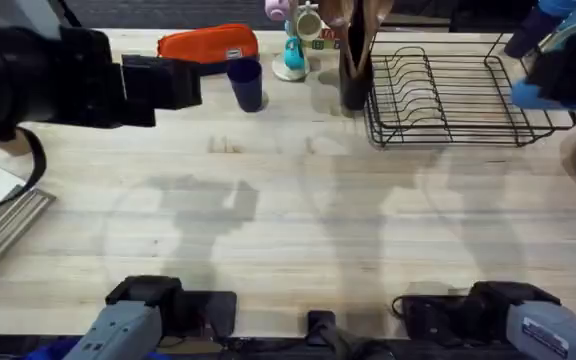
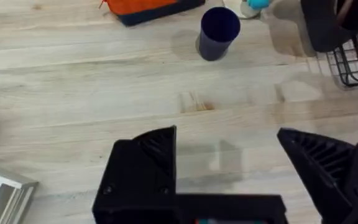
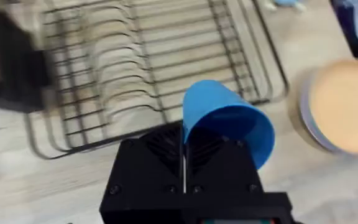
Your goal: Pick up the cup on the table and put them onto the rack.
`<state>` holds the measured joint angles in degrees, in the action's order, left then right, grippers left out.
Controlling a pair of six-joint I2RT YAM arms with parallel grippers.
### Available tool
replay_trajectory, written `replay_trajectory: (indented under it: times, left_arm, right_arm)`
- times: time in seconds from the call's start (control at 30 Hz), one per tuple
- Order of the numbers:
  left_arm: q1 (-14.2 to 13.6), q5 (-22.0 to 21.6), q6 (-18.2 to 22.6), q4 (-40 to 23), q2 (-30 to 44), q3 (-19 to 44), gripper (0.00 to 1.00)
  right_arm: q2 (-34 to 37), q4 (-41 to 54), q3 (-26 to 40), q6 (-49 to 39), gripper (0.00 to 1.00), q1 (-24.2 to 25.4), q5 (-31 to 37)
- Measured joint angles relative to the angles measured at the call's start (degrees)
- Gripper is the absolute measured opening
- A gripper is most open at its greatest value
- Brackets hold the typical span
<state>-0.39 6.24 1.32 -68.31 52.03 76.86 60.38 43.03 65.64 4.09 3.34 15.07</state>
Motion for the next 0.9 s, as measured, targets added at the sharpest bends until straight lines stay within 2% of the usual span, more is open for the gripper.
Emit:
replay_trajectory:
  times: [0.1,0.27,0.67,0.9]
  left_arm:
    - [0.0,0.02,-0.01,-0.05,0.0,0.0,0.993]
    - [0.0,0.02,0.0,-0.07,0.0,0.0,0.993]
    - [0.0,0.0,-0.01,-0.07,0.0,0.0,0.993]
    - [0.0,0.02,-0.01,-0.06,-0.01,0.0,0.993]
  right_arm:
    - [0.27,-1.81,0.0,-1.19,0.03,-4.03,-0.15]
    - [2.42,-3.33,0.0,-2.64,0.03,-7.47,-1.69]
    - [9.64,-3.83,0.0,-3.05,0.031,-7.83,-14.59]
    - [13.07,-5.16,0.0,-3.05,0.031,-8.44,-16.87]
